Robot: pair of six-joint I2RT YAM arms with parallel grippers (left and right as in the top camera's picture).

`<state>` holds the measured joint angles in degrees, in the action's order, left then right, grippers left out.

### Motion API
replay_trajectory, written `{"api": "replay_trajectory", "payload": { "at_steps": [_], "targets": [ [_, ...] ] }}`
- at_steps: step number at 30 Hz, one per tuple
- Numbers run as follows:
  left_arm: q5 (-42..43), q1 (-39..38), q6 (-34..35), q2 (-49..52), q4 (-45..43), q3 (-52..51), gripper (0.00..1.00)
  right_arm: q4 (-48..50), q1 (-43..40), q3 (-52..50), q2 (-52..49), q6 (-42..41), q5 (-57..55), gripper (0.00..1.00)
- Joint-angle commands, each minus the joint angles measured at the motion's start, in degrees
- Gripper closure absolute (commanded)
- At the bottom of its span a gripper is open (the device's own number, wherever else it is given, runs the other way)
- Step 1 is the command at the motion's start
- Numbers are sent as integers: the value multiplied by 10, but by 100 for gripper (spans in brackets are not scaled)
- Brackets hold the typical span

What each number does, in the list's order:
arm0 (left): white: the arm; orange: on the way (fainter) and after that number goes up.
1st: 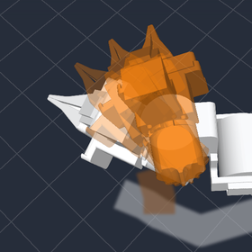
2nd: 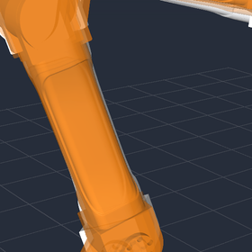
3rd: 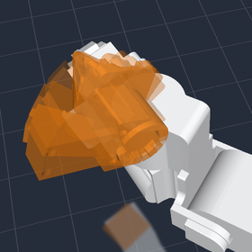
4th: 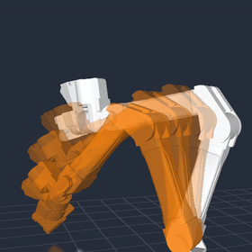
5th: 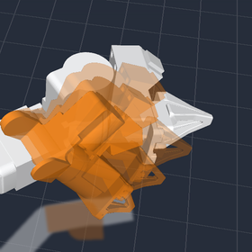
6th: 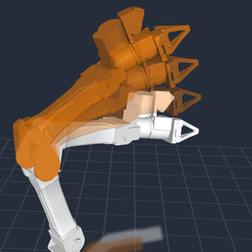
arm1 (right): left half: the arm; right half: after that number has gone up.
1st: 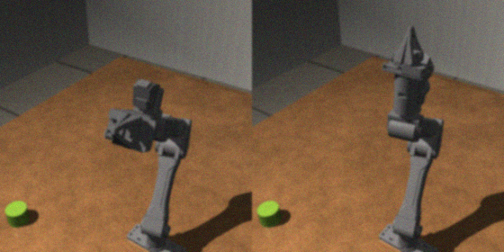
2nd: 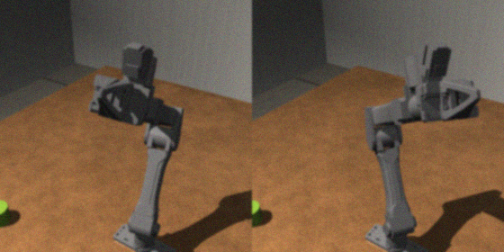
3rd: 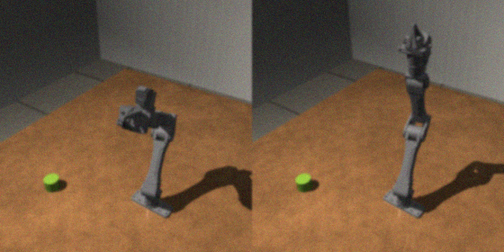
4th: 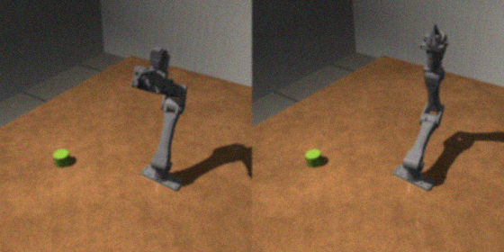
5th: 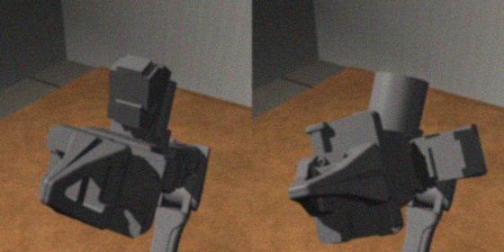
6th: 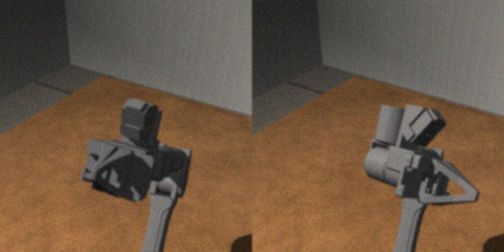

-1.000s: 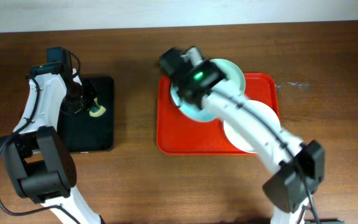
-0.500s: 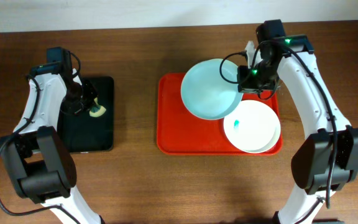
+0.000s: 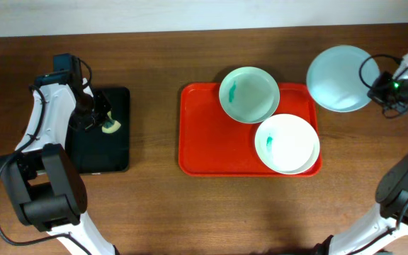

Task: Clean dirty plates on tray and stack at the side
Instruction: 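Lift the blue plate with the right gripper and set it right of the tray, then grasp the light green plate rim with the right gripper and tilt it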

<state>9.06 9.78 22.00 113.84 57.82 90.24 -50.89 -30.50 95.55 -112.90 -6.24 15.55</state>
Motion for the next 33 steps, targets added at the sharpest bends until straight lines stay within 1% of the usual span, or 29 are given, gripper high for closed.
{"api": "replay_trajectory", "payload": {
  "at_steps": [1, 2, 5, 6, 8, 11, 15, 17, 18, 20, 21, 23, 25, 27, 28, 32, 33],
  "targets": [
    [6, 1, -11, -4, -2, 8, 100, 26, -42, -28, -21, -7, 6, 96],
    [6, 1, -11, -4, -2, 8, 100, 35, -50, -34, -23, -20, 3, 96],
    [6, 1, -11, -4, -2, 8, 100, 71, -84, -57, -30, -97, 3, 96],
    [6, 1, -11, -4, -2, 8, 100, 87, -92, -67, -30, -108, 3, 96],
    [6, 1, -11, -4, -1, 8, 100, 120, -103, -83, -32, -108, 2, 96],
    [6, 1, -11, -4, -1, 8, 100, 134, -104, -84, -45, -108, 2, 96],
    [6, 1, -11, -4, -1, 8, 100, 132, -104, -84, -72, -106, -5, 96],
    [6, 1, -11, -4, -1, 8, 100, 121, -104, -84, -79, -106, -45, 95],
    [6, 1, -11, -4, -2, 8, 100, 119, -104, -84, -80, -102, -55, 78],
    [6, 1, -11, -4, -5, 8, 100, 113, -104, -82, -77, -66, -53, 46],
    [6, 1, -11, -4, -6, 8, 100, 102, -104, -75, -72, -47, -52, 36],
    [6, 1, -11, -4, -5, 8, 100, 80, -103, -58, -57, -47, -46, 34],
    [6, 1, -11, -4, -5, 8, 100, 61, -97, -35, -41, -47, -16, 34],
    [6, 1, -11, -4, -7, 8, 100, 56, -78, -10, -13, -47, 59, 33],
    [6, 0, -11, -4, -7, 8, 100, 58, -61, 2, 0, -47, 83, 33],
    [6, -18, -24, -4, -8, 8, 100, 68, 36, 12, 19, -43, 82, 33],
    [6, -27, -24, -4, -10, 8, 100, 71, 85, 11, 13, 2, 78, 33]
  ]
}}
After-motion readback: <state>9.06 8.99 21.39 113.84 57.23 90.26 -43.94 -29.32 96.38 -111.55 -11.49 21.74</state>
